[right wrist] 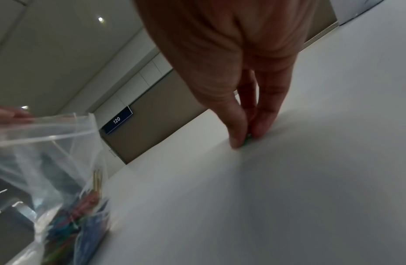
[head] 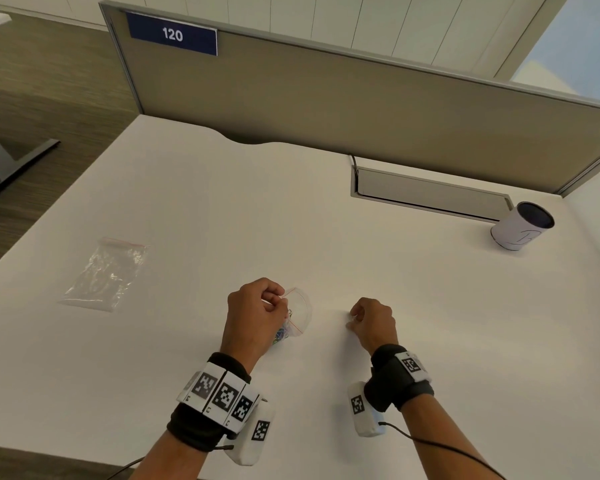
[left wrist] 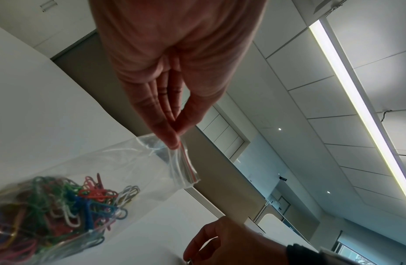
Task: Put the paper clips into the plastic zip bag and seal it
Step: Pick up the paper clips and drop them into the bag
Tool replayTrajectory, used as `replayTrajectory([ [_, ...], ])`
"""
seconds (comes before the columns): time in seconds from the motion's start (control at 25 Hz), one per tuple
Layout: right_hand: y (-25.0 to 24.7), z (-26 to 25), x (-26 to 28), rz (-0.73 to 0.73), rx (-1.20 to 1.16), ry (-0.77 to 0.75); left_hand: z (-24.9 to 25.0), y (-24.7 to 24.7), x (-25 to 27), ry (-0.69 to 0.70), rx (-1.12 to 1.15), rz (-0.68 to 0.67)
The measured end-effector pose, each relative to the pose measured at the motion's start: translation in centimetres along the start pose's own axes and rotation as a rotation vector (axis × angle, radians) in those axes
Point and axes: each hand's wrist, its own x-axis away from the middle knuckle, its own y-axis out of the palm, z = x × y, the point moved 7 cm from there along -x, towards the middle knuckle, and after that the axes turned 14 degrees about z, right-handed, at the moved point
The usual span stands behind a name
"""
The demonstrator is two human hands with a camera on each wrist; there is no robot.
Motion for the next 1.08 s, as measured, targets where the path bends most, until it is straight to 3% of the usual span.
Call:
replayTrajectory([
  [0.12,0.7,0.1,-0.1,-0.03,0.002,0.065,0.1,0.0,0.0,0.008,-0.009,-0.005],
  [0.28,0.1,-1.0,0.2,-0.03,0.007,-0.005,0.0,-0.1,0.1,0.005,-0.006,-0.007],
  [0.4,-1.8,-4.3,1.5,-0.05,-0.389,0.019,0.0,-0.1,0.0,0.003,-0.007,-0.009],
  [0.52,-3.4,-9.4,3.7,-0.183,-0.718,-0.017,0.2,-0.1,0.1,-0.005,-0.008,-0.016],
  [0.72,-2.9,-13.6,5.9,-0.219,-0.448,-0.233,0.2,-0.3,0.0,-0.014,-0.009,-0.009],
  [0.92,-4.0,-13.9,6.7,-0.053,-0.284,-0.419,-0.3,-1.6,-0.4,-0.008,0.038,0.046],
  [1.08,-1.3,-13.4,8.6,-0.24,-0.014,-0.446,-0.2,-2.7,-1.0,0.038,0.052,0.105],
])
